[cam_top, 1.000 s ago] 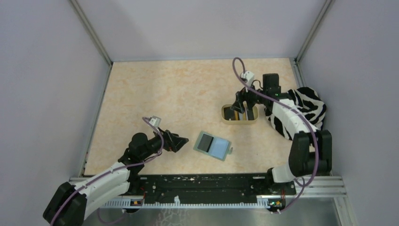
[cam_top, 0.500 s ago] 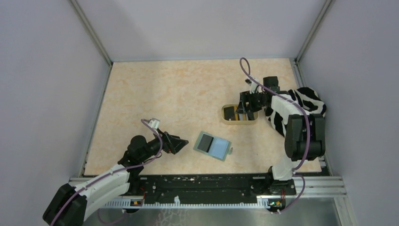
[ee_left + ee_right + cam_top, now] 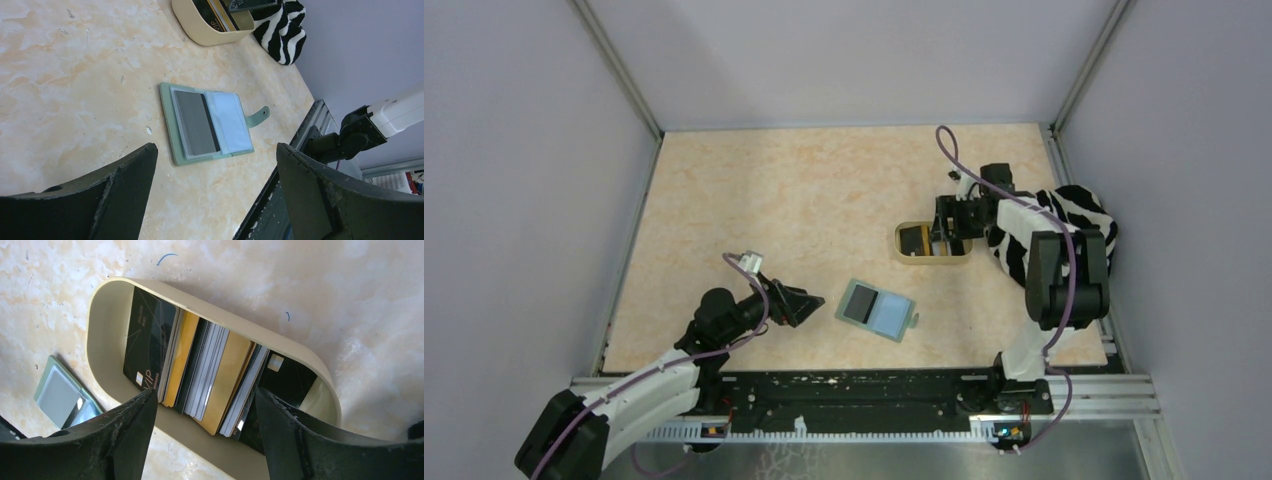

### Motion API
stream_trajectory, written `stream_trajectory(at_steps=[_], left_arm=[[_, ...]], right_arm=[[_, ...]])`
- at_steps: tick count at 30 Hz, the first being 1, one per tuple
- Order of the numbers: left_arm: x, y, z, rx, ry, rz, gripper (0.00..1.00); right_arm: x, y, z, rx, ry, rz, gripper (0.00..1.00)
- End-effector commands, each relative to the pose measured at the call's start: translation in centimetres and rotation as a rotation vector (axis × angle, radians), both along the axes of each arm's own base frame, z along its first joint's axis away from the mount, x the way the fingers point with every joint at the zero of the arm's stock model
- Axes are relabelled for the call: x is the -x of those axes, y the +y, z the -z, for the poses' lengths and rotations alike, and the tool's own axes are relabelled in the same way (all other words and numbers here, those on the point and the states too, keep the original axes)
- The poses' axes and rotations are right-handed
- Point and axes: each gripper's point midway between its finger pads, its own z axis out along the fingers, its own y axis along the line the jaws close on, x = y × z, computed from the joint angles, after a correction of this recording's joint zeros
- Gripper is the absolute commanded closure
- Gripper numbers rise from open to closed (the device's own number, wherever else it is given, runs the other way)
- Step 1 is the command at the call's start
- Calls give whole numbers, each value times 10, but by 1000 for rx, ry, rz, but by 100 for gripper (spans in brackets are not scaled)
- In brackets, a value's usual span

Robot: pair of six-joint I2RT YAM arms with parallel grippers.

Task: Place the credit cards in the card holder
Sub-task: Pick up the credit card from the storage box.

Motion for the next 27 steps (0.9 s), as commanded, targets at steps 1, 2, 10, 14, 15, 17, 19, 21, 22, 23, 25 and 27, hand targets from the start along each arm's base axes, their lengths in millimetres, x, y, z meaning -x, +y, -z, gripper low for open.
stream_trajectory(at_steps=[1, 2, 10, 14, 15, 17, 19, 21, 22, 23, 25, 27], left_arm=[[8, 3, 12, 4, 7, 10, 6], [8, 3, 12, 5, 9, 9, 6], [9, 2, 12, 11, 12, 13, 7], [9, 2, 11, 15, 11, 15, 7], [9, 2, 11, 15, 12, 16, 7], [9, 2, 11, 15, 12, 17, 7], [10, 2, 11, 17, 12, 17, 8], [9, 2, 10, 17, 11, 18, 8], [9, 2, 11, 17, 12, 17, 8], [10, 1, 10, 18, 13, 19, 8], [10, 2, 11, 18, 14, 19, 8], [10, 1, 10, 19, 11, 20, 8]], right_arm=[[-16, -1, -5, -18, -11, 42, 28], [-16, 0, -4, -21, -4, 46, 28], [-16, 2, 4, -38, 30, 69, 29], [-13, 9, 4, -88, 67, 75, 29], [-12, 12, 4, -107, 74, 71, 29], [-10, 19, 0, -148, 82, 61, 32], [-8, 26, -6, -203, 87, 41, 39], [-7, 32, -13, -264, 94, 25, 41], [-5, 33, -15, -286, 100, 24, 42], [-6, 34, -17, -305, 99, 23, 42], [-5, 37, -19, -343, 110, 23, 45], [-2, 41, -21, -375, 121, 14, 48]])
